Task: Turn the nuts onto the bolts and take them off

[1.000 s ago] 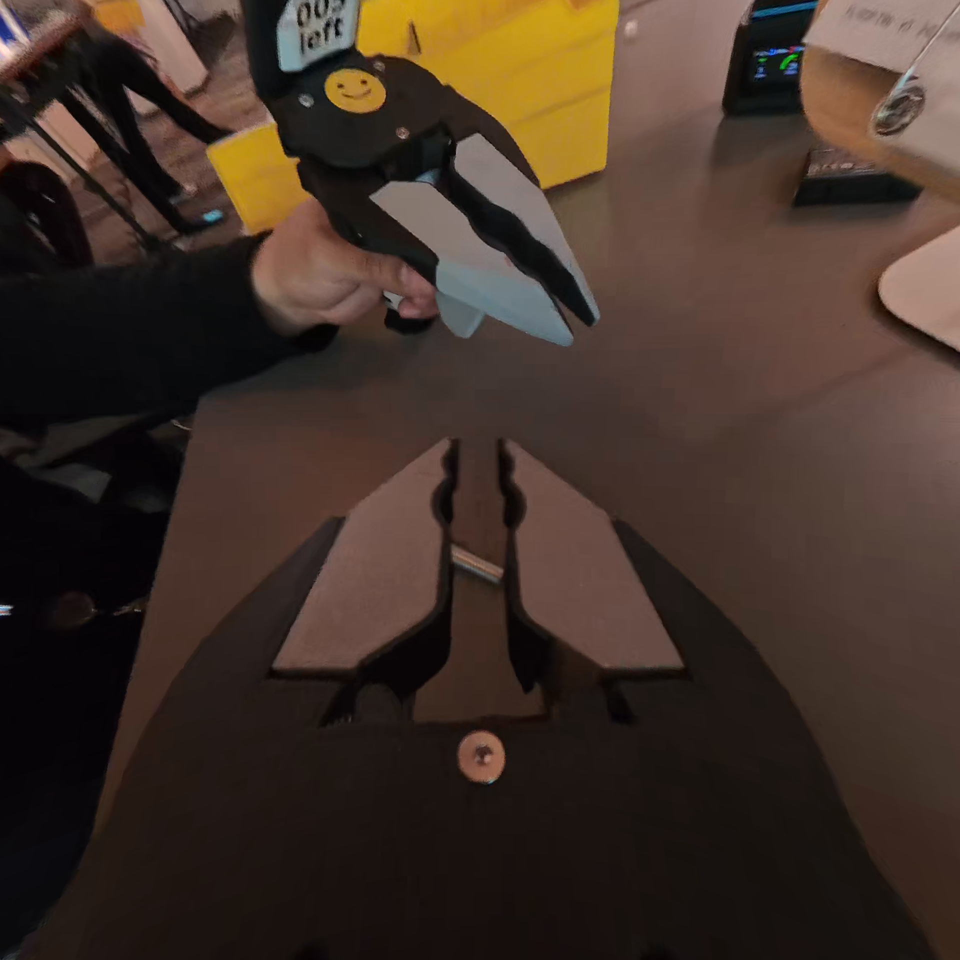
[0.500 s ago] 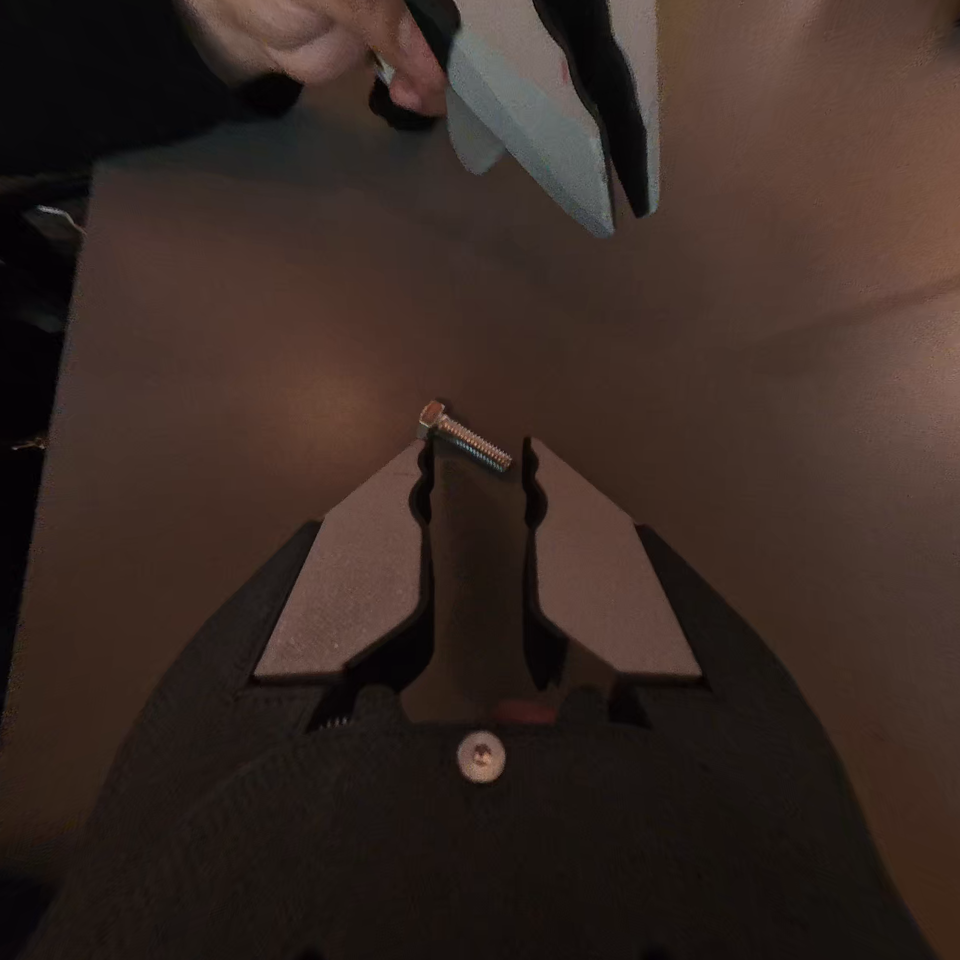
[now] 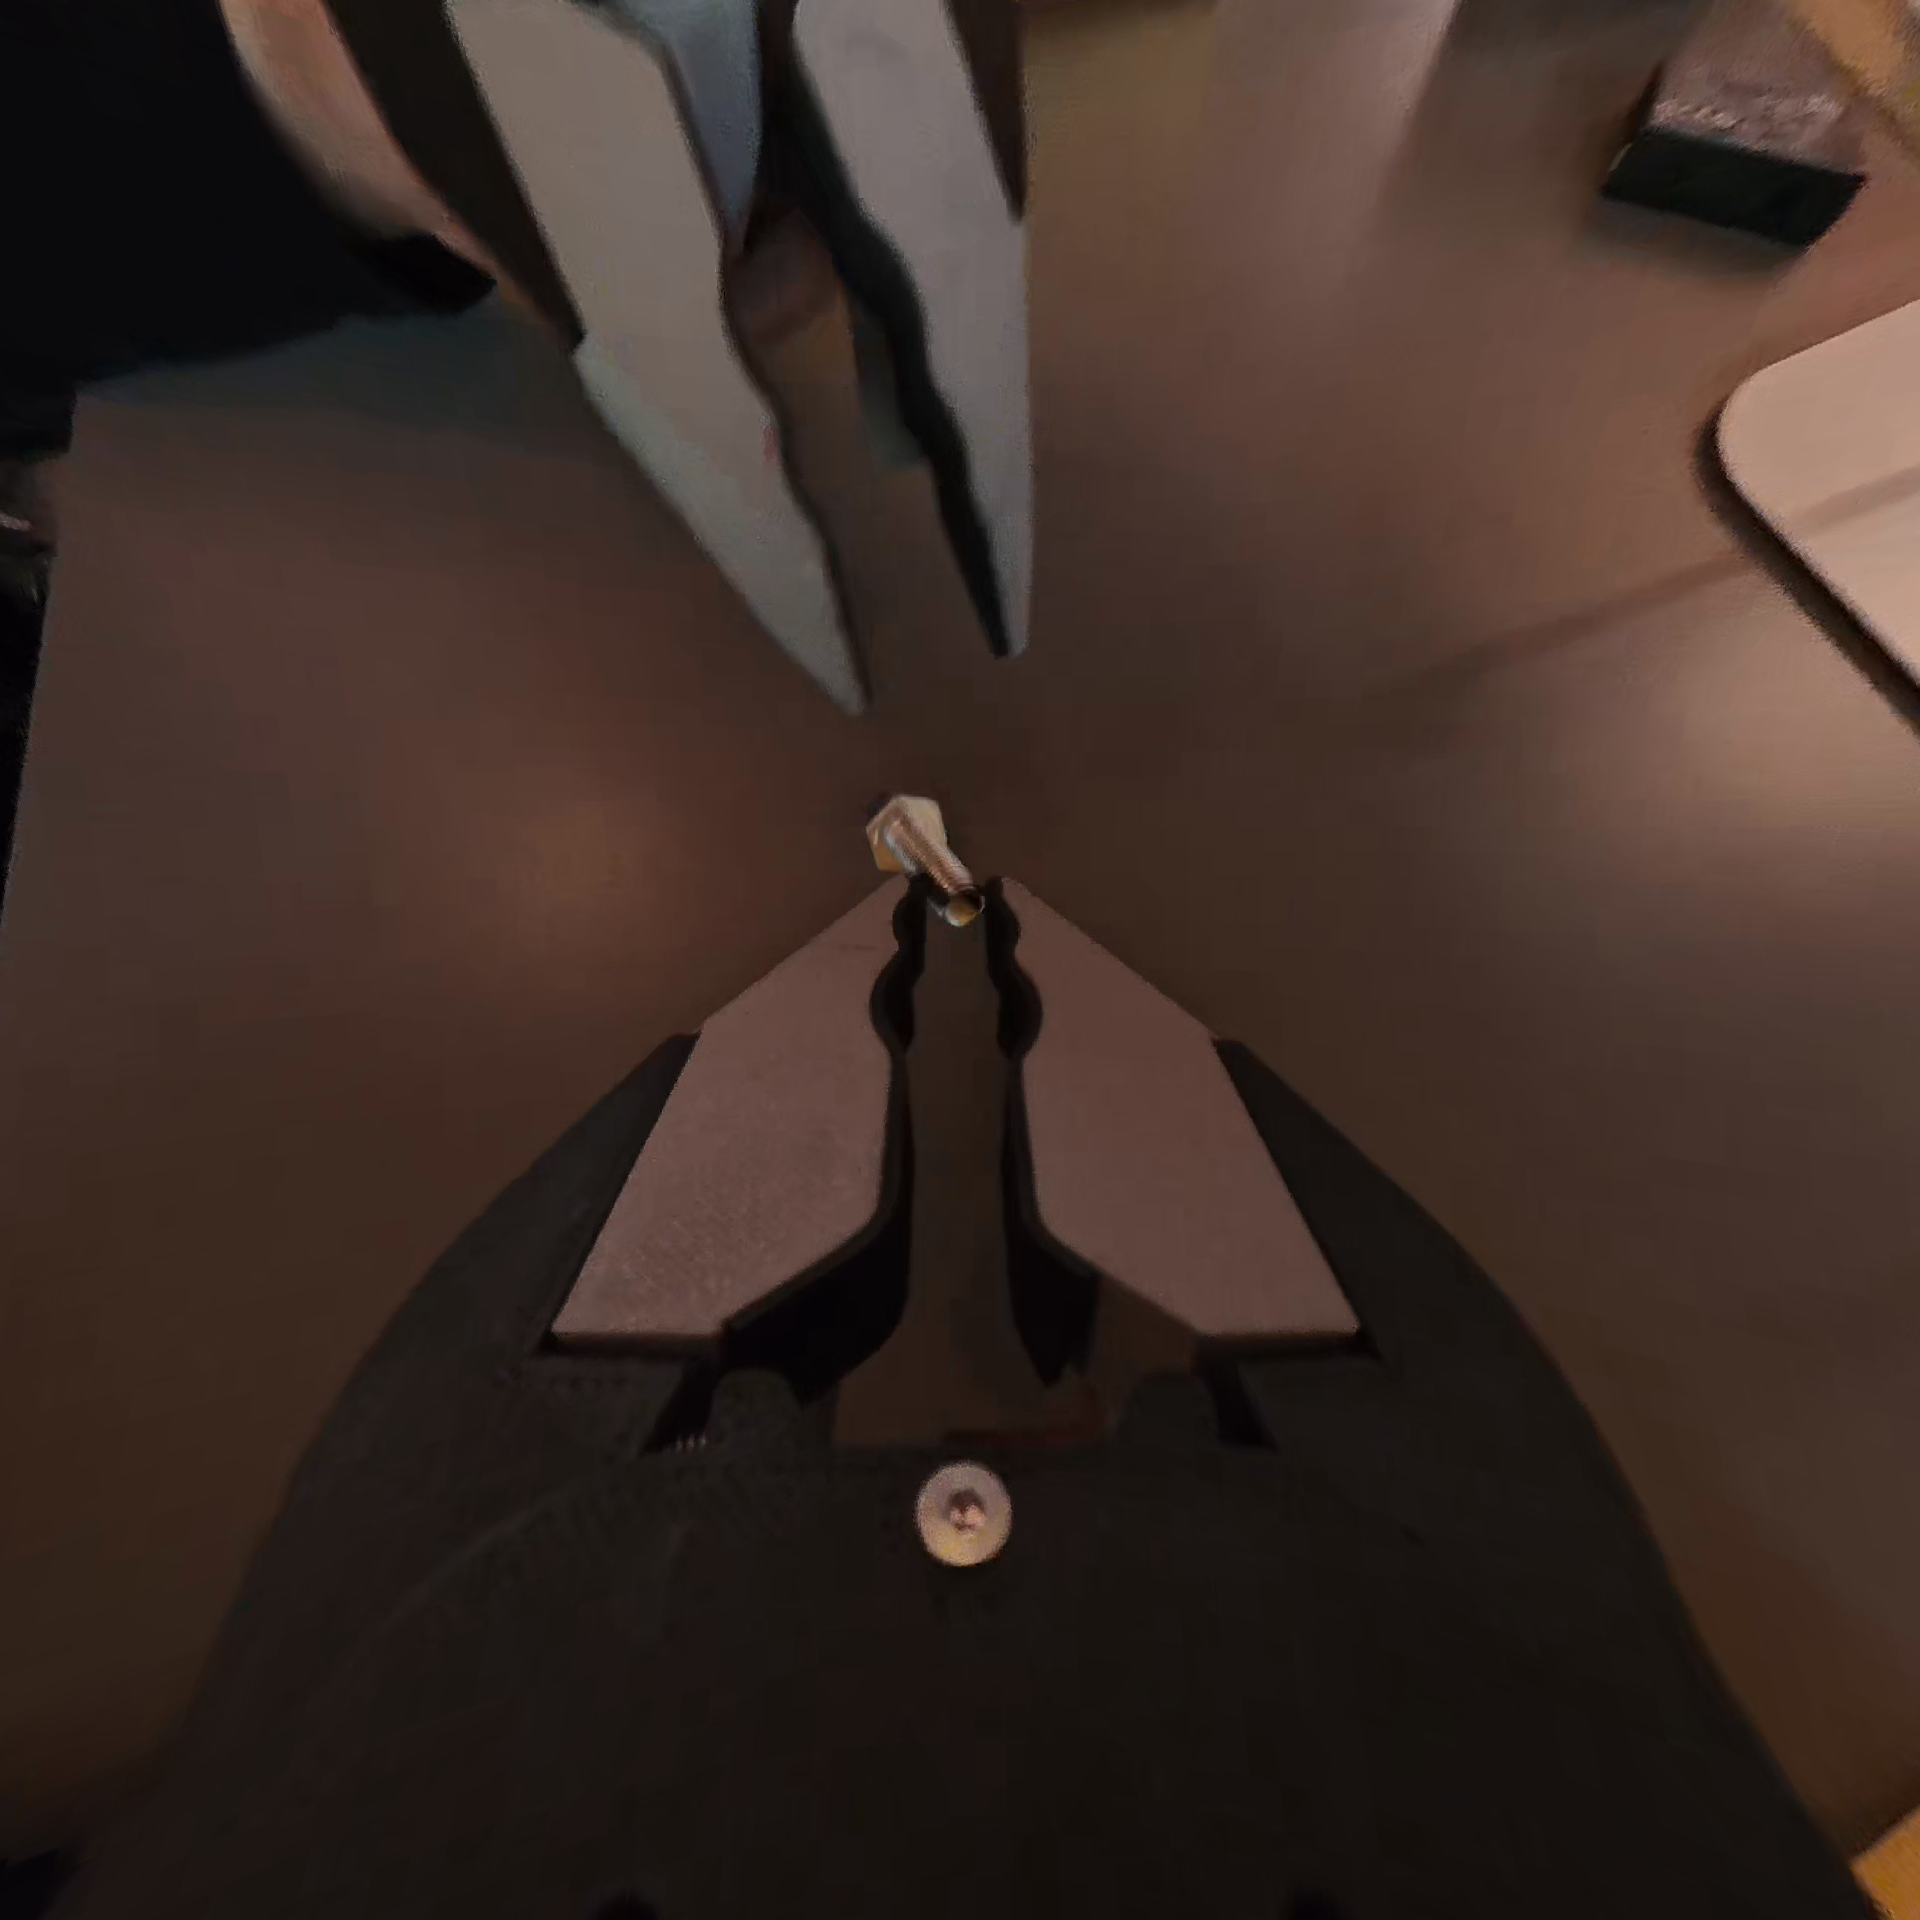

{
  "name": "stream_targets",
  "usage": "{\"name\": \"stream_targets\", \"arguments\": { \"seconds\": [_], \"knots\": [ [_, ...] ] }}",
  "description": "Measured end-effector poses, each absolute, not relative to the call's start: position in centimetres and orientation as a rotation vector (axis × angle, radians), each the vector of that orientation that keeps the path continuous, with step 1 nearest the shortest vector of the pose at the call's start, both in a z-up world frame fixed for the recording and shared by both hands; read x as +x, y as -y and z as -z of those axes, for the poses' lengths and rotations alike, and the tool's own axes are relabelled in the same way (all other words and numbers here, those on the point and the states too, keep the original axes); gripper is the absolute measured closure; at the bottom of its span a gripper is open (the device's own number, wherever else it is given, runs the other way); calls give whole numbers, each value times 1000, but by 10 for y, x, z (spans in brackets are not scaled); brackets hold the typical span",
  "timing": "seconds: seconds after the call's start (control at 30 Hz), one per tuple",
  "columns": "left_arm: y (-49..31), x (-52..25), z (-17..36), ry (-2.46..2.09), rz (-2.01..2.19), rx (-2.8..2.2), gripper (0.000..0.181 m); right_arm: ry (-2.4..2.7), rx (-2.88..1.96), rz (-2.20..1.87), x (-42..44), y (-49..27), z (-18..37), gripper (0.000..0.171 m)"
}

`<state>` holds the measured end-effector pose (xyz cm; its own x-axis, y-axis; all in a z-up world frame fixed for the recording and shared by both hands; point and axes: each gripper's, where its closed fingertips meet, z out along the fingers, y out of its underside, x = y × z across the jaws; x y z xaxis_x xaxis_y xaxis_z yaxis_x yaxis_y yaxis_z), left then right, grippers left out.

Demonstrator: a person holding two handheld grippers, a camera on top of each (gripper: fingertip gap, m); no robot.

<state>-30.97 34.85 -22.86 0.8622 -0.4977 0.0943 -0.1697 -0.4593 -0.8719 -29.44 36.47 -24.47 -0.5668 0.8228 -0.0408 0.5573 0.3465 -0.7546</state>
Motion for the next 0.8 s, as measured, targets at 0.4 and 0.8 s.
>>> {"name": "stream_targets", "arguments": {
  "seconds": [0.4,0.8],
  "knots": [
    [-351,-304,243,-554,296,-2106,168,2159,-1252,-1047,-308,-372,236,165],
    [-357,-330,241,-378,274,-2128,167,1938,-1425,-974,-323,-410,235,165]
  ]
}}
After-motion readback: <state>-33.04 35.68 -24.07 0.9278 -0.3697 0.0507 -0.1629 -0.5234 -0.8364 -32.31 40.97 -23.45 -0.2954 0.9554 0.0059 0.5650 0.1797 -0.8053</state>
